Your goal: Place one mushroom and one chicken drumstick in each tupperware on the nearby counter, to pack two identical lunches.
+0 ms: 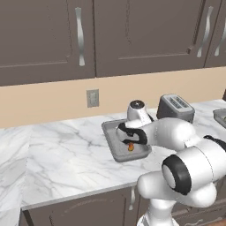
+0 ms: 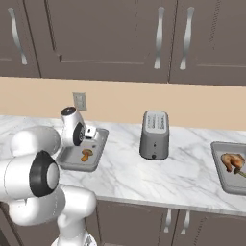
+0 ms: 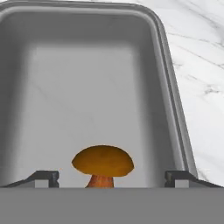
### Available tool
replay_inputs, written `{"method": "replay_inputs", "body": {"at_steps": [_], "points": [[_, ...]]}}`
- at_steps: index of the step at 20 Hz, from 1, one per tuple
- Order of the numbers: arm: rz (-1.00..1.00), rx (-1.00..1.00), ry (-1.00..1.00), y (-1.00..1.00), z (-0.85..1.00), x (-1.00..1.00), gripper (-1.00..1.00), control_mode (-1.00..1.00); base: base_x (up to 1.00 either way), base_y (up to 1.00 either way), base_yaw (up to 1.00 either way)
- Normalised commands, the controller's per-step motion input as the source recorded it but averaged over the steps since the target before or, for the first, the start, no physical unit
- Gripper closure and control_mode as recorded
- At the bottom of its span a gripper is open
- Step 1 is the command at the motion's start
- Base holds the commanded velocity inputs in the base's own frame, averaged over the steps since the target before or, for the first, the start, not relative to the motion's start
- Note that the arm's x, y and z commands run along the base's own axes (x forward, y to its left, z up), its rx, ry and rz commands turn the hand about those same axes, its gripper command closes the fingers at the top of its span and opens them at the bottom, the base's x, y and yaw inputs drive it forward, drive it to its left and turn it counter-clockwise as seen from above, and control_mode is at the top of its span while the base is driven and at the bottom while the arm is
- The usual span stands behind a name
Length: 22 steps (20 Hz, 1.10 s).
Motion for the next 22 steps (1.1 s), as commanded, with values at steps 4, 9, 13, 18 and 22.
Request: {"method": "replay_inputs", "body": {"at_steps": [4, 9, 13, 18, 22], "points": [[-0.03, 0.00, -0.01, 0.00, 0.81, -0.47, -1.00, -1.00, 0.00, 0.00, 0.00], [-0.05, -0.01, 0.01, -0.17, 0.05, -0.57, -1.00, -1.00, 0.00, 0.00, 0.00], [0.00, 0.00, -0.08, -0.53, 0.04, -0.81, -1.00, -1.00, 0.00, 0.00, 0.00], [0.08, 0.02, -0.23, -0.53, 0.18, -0.91, -1.00, -1.00, 0.00, 0.00, 0.00], [0.18, 0.03, -0.34, -0.29, 0.09, -0.94, -1.00, -1.00, 0.00, 0.00, 0.00]]}}
